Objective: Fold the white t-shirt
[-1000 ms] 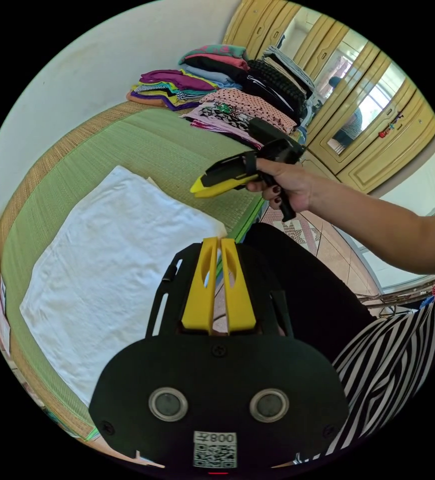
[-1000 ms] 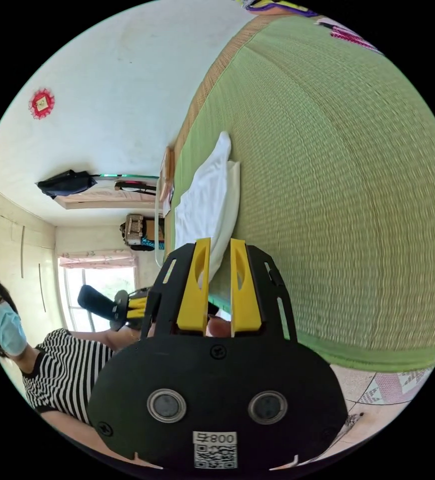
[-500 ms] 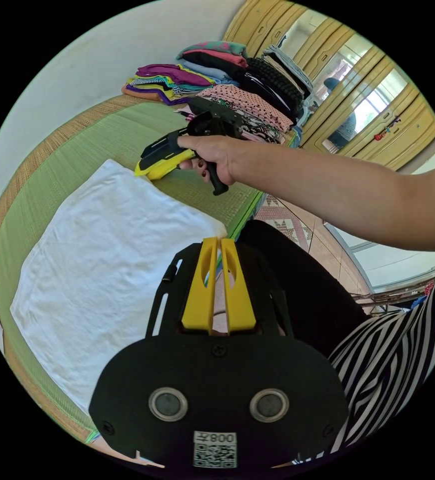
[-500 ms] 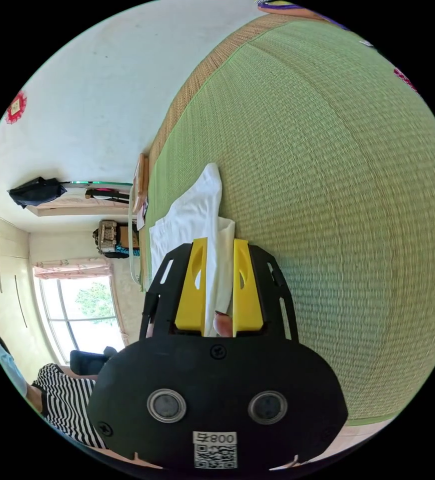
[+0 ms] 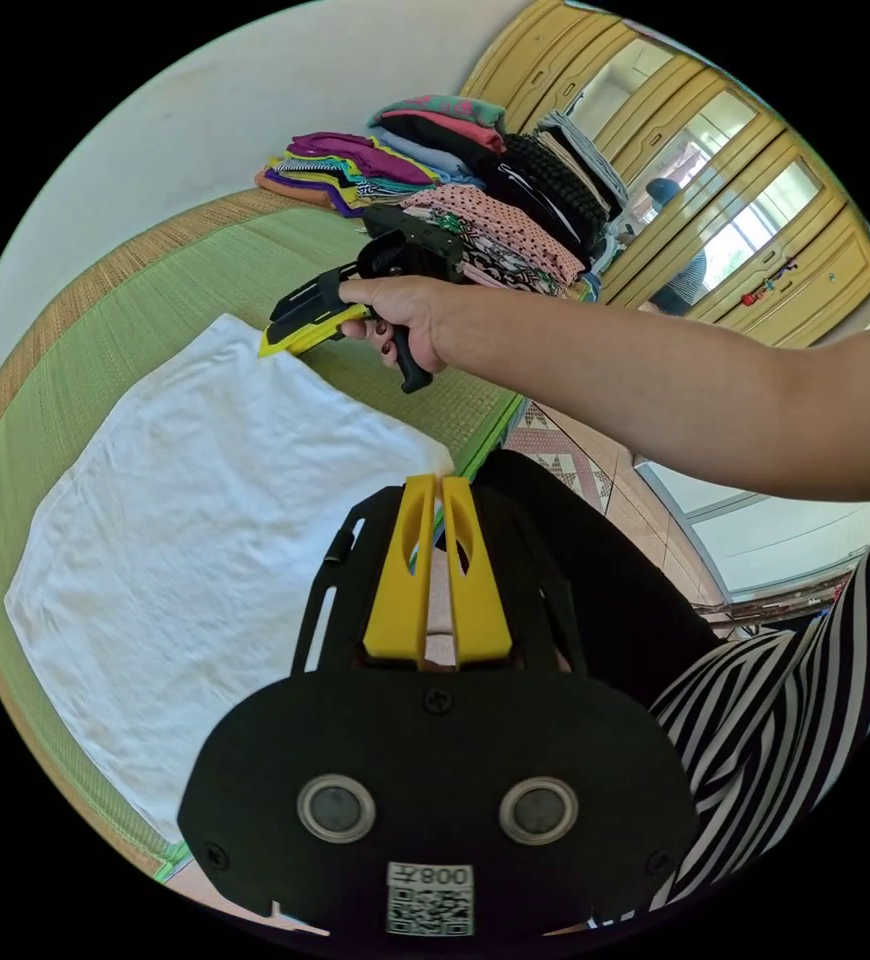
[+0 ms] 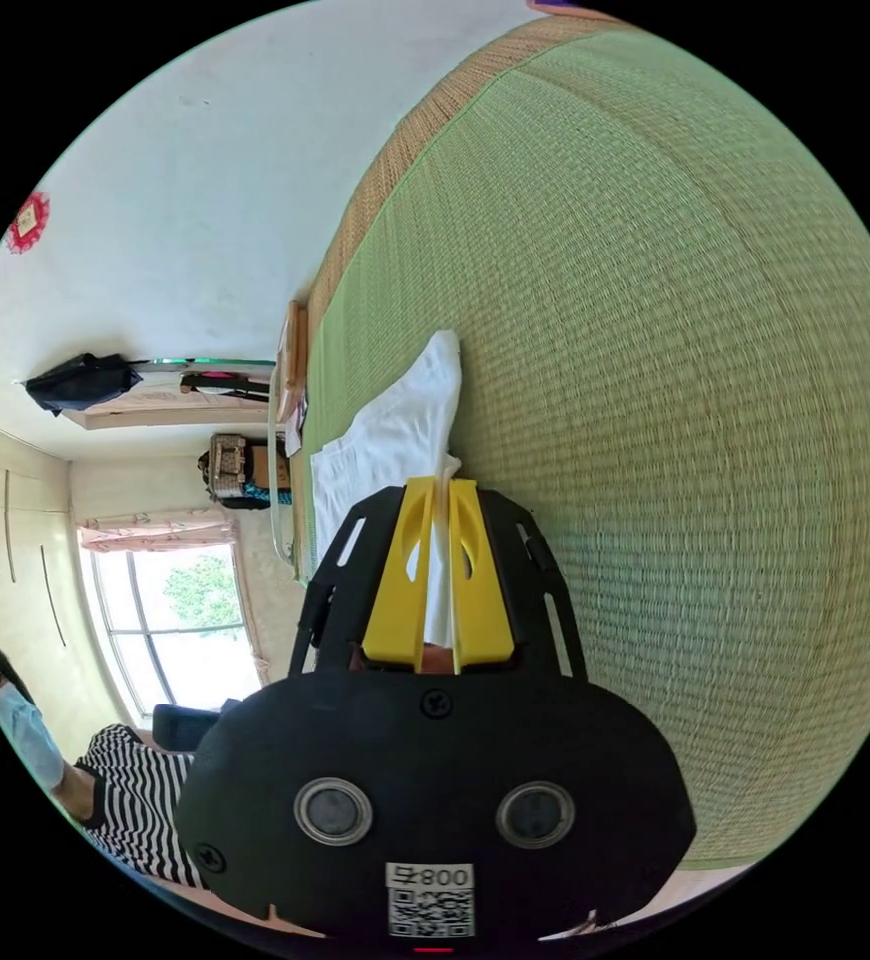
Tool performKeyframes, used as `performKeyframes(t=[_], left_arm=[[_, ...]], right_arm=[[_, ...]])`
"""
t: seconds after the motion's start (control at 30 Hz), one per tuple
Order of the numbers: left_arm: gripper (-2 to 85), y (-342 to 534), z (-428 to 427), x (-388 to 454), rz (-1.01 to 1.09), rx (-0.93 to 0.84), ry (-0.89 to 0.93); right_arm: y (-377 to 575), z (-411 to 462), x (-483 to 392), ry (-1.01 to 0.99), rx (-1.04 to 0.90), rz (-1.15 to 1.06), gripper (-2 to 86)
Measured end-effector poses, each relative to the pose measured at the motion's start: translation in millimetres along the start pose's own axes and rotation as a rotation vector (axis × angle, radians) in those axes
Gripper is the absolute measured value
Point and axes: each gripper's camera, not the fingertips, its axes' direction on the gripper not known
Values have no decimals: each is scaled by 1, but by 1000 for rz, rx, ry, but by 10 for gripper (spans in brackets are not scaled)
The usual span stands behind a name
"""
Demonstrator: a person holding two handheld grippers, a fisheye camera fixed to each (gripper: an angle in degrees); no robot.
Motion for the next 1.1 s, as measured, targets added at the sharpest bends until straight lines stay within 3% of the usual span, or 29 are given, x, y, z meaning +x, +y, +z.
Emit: performKeyframes(t=[0.33, 0.63, 1.1], left_arm=[[10, 19, -93, 3, -29, 62, 18], [10, 68, -232, -20, -162, 219, 66], [9, 231, -477, -117, -556, 513, 79]], right_arm=[[7, 16, -16, -68, 50, -5, 21], [7, 57, -62, -111, 108, -40, 20], [-11, 231, -224, -24, 46, -306, 21]])
